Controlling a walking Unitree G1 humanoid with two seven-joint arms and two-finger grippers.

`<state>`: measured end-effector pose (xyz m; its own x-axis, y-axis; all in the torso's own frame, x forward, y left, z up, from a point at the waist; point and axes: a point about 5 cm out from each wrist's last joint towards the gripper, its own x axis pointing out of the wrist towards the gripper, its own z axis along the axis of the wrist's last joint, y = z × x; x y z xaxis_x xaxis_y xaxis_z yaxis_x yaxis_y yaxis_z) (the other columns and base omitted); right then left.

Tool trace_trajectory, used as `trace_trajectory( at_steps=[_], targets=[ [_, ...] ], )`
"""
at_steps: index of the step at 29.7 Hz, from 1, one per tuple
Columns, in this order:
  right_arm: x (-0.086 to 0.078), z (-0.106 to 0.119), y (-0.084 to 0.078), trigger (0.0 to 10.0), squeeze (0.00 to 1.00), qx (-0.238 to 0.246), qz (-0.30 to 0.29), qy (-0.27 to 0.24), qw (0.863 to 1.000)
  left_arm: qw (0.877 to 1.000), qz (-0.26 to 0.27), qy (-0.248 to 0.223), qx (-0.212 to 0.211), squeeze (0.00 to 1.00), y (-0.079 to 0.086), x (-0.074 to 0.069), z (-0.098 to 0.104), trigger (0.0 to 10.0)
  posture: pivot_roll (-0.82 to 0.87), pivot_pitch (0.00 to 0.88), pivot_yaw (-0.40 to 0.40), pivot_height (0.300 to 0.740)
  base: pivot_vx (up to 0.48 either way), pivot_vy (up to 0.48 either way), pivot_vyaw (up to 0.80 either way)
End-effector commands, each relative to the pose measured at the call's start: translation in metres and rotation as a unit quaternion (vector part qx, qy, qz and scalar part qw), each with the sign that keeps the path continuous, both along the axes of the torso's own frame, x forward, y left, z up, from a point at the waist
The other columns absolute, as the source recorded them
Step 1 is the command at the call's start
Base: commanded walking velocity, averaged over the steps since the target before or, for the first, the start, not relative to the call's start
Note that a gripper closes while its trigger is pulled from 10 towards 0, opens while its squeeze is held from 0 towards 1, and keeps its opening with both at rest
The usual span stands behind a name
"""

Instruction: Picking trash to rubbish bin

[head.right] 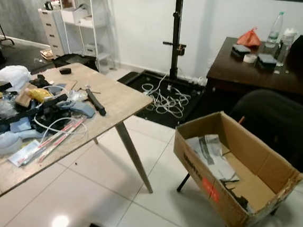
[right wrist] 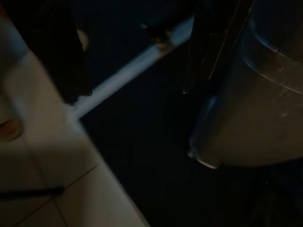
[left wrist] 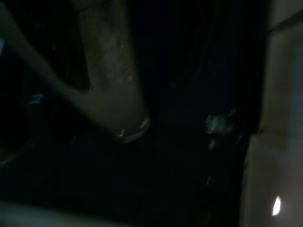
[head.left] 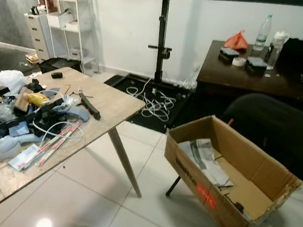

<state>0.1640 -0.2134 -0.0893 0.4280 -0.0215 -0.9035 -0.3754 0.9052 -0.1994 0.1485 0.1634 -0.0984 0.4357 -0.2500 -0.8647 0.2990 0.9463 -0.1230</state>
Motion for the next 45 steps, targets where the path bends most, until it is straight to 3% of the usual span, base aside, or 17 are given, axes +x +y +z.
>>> trace_trajectory(
  at_steps=[1, 45],
  targets=[
    [0.0036, 0.0004, 0.0067, 10.0, 0.00, 0.006, 0.007, -0.006, 1.000, 1.000, -0.001, 0.031, 0.005, 0.00, 0.0029, -0.0161, -0.0060, 10.0, -0.11, 0.069, 0.029, 0.740, 0.000, 0.000, 0.76],
    [0.0040, 0.0007, 0.0050, 10.0, 0.00, -0.001, 0.002, -0.010, 1.000, 1.000, 0.001, 0.025, -0.006, 0.00, -0.0008, -0.0129, -0.0048, 10.0, -0.12, 0.066, 0.031, 0.740, 0.000, 0.000, 0.76]
  ],
)
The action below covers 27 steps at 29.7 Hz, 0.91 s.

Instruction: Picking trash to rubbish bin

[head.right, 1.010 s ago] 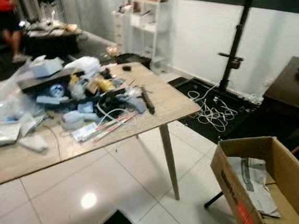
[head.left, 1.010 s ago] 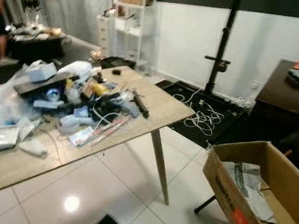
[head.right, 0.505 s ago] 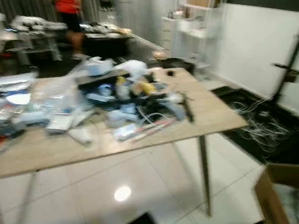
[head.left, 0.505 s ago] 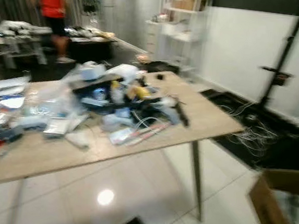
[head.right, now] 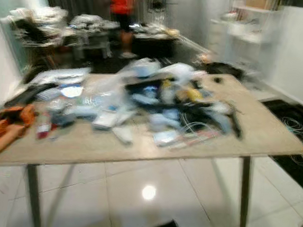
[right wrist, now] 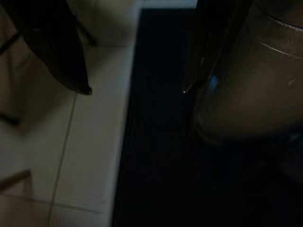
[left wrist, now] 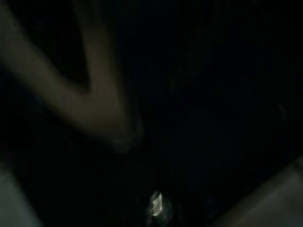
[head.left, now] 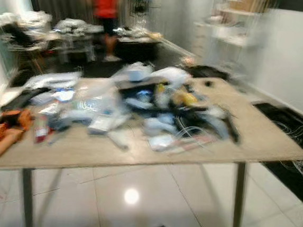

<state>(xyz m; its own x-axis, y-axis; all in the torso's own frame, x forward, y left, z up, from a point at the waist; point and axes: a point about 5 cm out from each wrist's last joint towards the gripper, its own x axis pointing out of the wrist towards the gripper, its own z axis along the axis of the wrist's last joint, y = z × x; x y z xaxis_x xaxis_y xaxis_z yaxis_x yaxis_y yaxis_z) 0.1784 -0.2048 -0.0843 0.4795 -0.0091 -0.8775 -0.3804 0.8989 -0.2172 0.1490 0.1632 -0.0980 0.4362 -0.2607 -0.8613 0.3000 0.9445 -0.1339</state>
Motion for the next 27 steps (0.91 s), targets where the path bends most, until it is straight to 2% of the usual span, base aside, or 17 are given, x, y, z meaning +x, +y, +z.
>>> trace_trajectory(
  at_steps=[1, 4, 14, 20, 24, 27],
  targets=[
    [-0.010, -0.004, -0.004, 10.0, 0.00, -0.003, -0.007, 0.019, 1.000, 1.000, 0.001, 0.025, 0.000, 0.00, -0.001, -0.013, -0.005, 10.0, -0.12, 0.066, 0.031, 0.740, 0.000, 0.000, 0.76],
    [-0.010, -0.004, -0.006, 10.0, 0.00, -0.011, -0.006, 0.016, 1.000, 1.000, 0.002, 0.026, -0.003, 0.00, -0.002, -0.014, -0.005, 10.0, -0.12, 0.066, 0.026, 0.740, 0.000, 0.000, 0.76],
    [-0.011, -0.004, -0.009, 10.0, 0.00, -0.018, -0.013, 0.015, 1.000, 1.000, 0.006, 0.024, -0.012, 0.00, -0.004, -0.013, -0.005, 10.0, -0.12, 0.070, 0.023, 0.740, 0.000, 0.000, 0.00],
    [-0.012, -0.004, -0.007, 10.0, 0.00, -0.016, -0.015, 0.016, 1.000, 0.999, 0.008, 0.028, -0.015, 0.00, -0.005, -0.012, -0.005, 10.0, -0.12, 0.070, 0.027, 0.740, 0.000, -0.436, 0.00],
    [-0.013, -0.005, -0.006, 10.0, 0.00, -0.016, -0.016, 0.017, 1.000, 0.999, 0.043, 0.004, -0.022, 0.00, -0.004, 0.001, 0.000, 10.0, -0.12, 0.072, 0.029, 0.740, 0.000, -0.100, 0.00],
    [-0.013, -0.005, -0.007, 10.0, 0.00, -0.019, -0.019, 0.015, 1.000, 0.999, 0.034, -0.013, -0.020, 0.00, -0.005, 0.009, 0.003, 10.0, -0.12, 0.077, 0.029, 0.740, 0.000, 0.000, 0.00]
  ],
)
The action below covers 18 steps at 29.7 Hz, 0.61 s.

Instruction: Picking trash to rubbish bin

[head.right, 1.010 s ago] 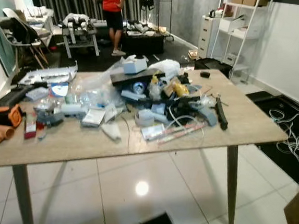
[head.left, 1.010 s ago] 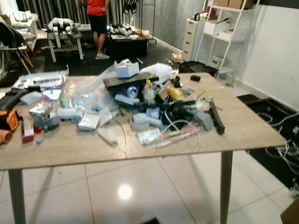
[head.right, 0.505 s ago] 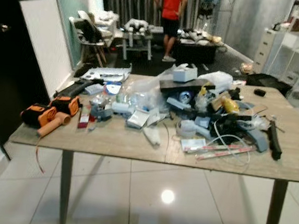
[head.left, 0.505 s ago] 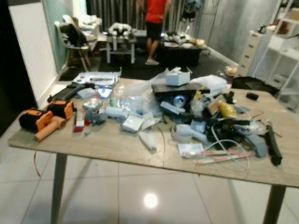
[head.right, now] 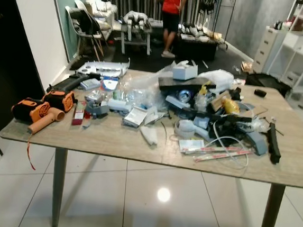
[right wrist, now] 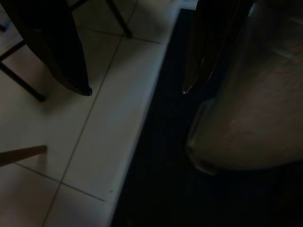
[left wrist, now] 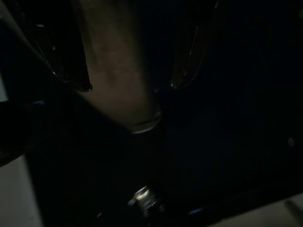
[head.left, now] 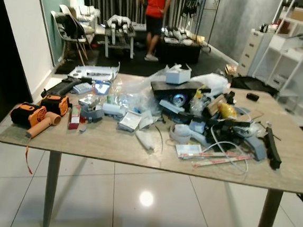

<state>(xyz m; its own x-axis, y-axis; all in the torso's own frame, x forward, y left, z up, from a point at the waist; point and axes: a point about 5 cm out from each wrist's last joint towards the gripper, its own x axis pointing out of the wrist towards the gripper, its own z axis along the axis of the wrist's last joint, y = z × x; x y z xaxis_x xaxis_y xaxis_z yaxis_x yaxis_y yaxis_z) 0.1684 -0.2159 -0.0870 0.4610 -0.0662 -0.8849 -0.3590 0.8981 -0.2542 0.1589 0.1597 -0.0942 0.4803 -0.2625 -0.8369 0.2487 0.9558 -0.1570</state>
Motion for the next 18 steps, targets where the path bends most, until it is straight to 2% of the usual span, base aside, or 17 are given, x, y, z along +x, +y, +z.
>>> trace_trajectory(
  at_steps=[1, 6, 9, 11, 12, 13, 14, 15, 16, 17, 18],
  targets=[
    [-0.003, -0.002, 0.004, 10.0, 0.00, 0.003, -0.005, 0.004, 1.000, 1.000, 0.008, -0.004, -0.005, 0.00, -0.002, 0.003, 0.001, 10.0, -0.12, 0.077, 0.029, 0.740, 0.000, 0.000, 0.00],
    [-0.001, -0.001, 0.000, 10.0, 0.00, -0.012, -0.003, -0.001, 1.000, 1.000, 0.009, -0.025, -0.009, 0.00, -0.003, 0.015, 0.006, 10.0, -0.12, 0.078, 0.028, 0.740, 0.000, 0.000, 0.00],
    [0.006, 0.003, -0.003, 10.0, 0.00, -0.009, -0.030, -0.022, 0.999, 0.999, 0.006, -0.034, -0.009, 0.00, -0.004, 0.021, 0.009, 10.0, -0.12, 0.078, 0.028, 0.740, 0.000, 0.000, 0.00],
    [0.019, 0.010, -0.001, 10.0, 0.00, 0.025, -0.054, -0.055, 0.997, 0.999, 0.001, -0.034, -0.008, 0.00, -0.004, 0.021, 0.009, 10.0, -0.12, 0.078, 0.028, 0.740, 0.000, 0.000, 0.00],
    [0.029, 0.014, 0.006, 10.0, 0.00, 0.089, -0.089, -0.070, 0.990, 0.999, -0.001, -0.032, -0.006, 0.00, -0.003, 0.019, 0.009, 10.0, -0.12, 0.078, 0.028, 0.740, 0.000, 0.000, 0.00],
    [0.038, 0.018, 0.014, 10.0, 0.00, 0.161, -0.116, -0.083, 0.977, 1.000, -0.002, -0.028, -0.004, 0.00, -0.002, 0.017, 0.007, 10.0, -0.12, 0.078, 0.028, 0.740, 0.000, 0.000, 0.00],
    [0.047, 0.024, 0.022, 10.0, 0.09, 0.222, -0.120, -0.093, 0.963, 1.000, -0.003, -0.024, -0.003, 0.00, -0.002, 0.014, 0.006, 10.0, -0.12, 0.078, 0.028, 0.740, 0.000, 0.000, 0.00],
    [0.054, 0.029, 0.028, 10.0, 0.75, 0.272, -0.115, -0.100, 0.950, 1.000, -0.004, -0.020, -0.001, 0.00, -0.001, 0.012, 0.005, 10.0, -0.12, 0.078, 0.028, 0.740, 0.000, 0.000, 0.00],
    [0.060, 0.034, 0.034, 10.0, 1.00, 0.312, -0.105, -0.103, 0.939, 1.000, -0.005, -0.018, 0.000, 0.00, 0.000, 0.010, 0.004, 10.0, -0.12, 0.078, 0.028, 0.740, 0.000, 0.000, 0.00],
    [0.066, 0.039, 0.041, 10.0, 1.00, 0.353, -0.084, -0.104, 0.926, 1.000, -0.005, -0.015, 0.001, 0.00, 0.000, 0.008, 0.003, 10.0, -0.12, 0.078, 0.028, 0.740, 0.000, 0.000, 0.00],
    [0.066, 0.039, 0.041, 10.0, 1.00, 0.353, -0.084, -0.104, 0.926, 1.000, -0.005, -0.015, 0.001, 0.00, 0.000, 0.008, 0.003, 10.0, -0.12, 0.078, 0.028, 0.740, 0.000, 0.000, 0.00]
  ],
)
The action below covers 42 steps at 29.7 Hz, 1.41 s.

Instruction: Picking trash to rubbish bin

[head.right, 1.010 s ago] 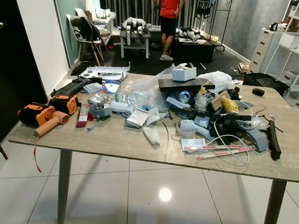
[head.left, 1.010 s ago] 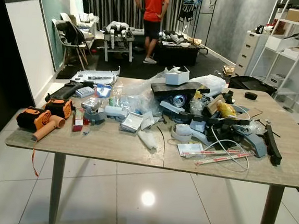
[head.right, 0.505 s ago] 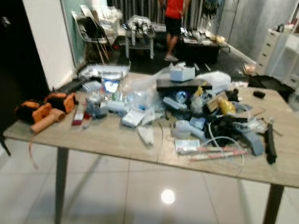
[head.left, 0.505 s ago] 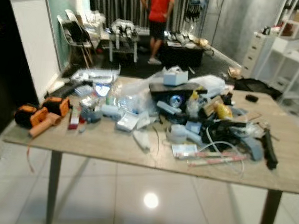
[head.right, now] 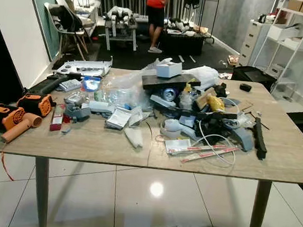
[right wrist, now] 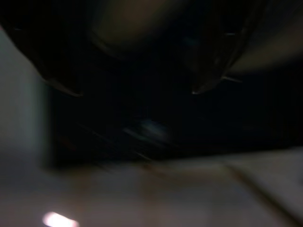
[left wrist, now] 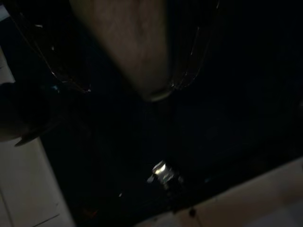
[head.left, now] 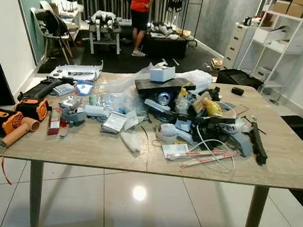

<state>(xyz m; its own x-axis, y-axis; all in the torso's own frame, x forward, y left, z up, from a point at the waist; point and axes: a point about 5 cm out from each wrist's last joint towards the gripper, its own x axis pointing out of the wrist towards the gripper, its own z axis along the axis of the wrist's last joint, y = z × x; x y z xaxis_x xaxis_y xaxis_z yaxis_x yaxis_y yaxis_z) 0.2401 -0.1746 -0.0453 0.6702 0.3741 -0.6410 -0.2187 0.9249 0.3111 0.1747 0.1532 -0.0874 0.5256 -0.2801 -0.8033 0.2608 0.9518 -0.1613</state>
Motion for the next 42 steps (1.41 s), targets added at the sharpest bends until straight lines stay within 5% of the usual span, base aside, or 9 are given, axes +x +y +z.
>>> trace_trajectory(
  at_steps=[1, 10, 11, 18, 22, 23, 24, 30, 42],
  targets=[
    [-0.001, 0.003, 0.005, 10.0, 1.00, 0.059, 0.022, -0.003, 0.998, 1.000, -0.003, 0.016, 0.011, 0.00, 0.007, -0.010, -0.004, 10.0, -0.14, 0.079, 0.032, 0.740, 0.000, 0.000, 0.00],
    [0.036, 0.072, 0.057, 10.0, 1.00, 0.315, 0.279, -0.107, 0.901, 0.999, -0.022, 0.041, 0.023, 0.00, 0.006, -0.025, -0.011, 10.0, -0.14, 0.073, 0.029, 0.740, 0.000, 0.000, 0.00],
    [0.051, 0.107, 0.067, 10.0, 1.00, 0.374, 0.311, -0.166, 0.858, 0.998, -0.021, 0.046, 0.024, 0.00, 0.007, -0.029, -0.012, 10.0, -0.14, 0.073, 0.026, 0.740, 0.000, 0.000, 0.00],
    [0.081, 0.178, 0.087, 10.0, 1.00, 0.414, 0.320, -0.303, 0.796, 0.998, -0.019, 0.053, 0.023, 0.00, 0.005, -0.035, -0.014, 10.0, -0.13, 0.079, 0.023, 0.740, 0.000, 0.000, 0.00],
    [0.104, 0.203, 0.094, 10.0, 0.94, 0.356, 0.277, -0.355, 0.819, 0.998, -0.019, 0.054, 0.023, 0.00, 0.005, -0.036, -0.015, 10.0, -0.13, 0.096, 0.020, 0.740, 0.000, 0.000, 0.00],
    [0.115, 0.211, 0.097, 10.0, 0.00, 0.317, 0.251, -0.368, 0.837, 0.998, -0.020, 0.056, 0.022, 0.00, 0.004, -0.038, -0.016, 10.0, -0.13, 0.112, 0.018, 0.740, 0.000, 0.000, 0.00],
    [0.124, 0.218, 0.099, 10.0, 0.00, 0.249, 0.227, -0.379, 0.862, 0.998, -0.021, 0.057, 0.021, 0.00, 0.003, -0.040, -0.016, 10.0, -0.13, 0.122, 0.014, 0.740, 0.000, 0.000, 0.00],
    [0.147, 0.228, 0.088, 10.0, 0.00, 0.043, 0.147, -0.401, 0.903, 0.998, -0.022, 0.062, 0.016, 0.00, -0.001, -0.049, -0.019, 10.0, -0.10, 0.180, -0.003, 0.740, 0.000, 0.000, 0.00],
    [0.157, 0.206, 0.056, 10.0, 0.00, 0.008, 0.028, -0.341, 0.940, 0.996, -0.025, 0.082, 0.002, 0.00, -0.006, -0.082, -0.026, 10.0, -0.02, 0.346, -0.028, 0.740, 0.000, 0.000, 0.00]
  ],
)
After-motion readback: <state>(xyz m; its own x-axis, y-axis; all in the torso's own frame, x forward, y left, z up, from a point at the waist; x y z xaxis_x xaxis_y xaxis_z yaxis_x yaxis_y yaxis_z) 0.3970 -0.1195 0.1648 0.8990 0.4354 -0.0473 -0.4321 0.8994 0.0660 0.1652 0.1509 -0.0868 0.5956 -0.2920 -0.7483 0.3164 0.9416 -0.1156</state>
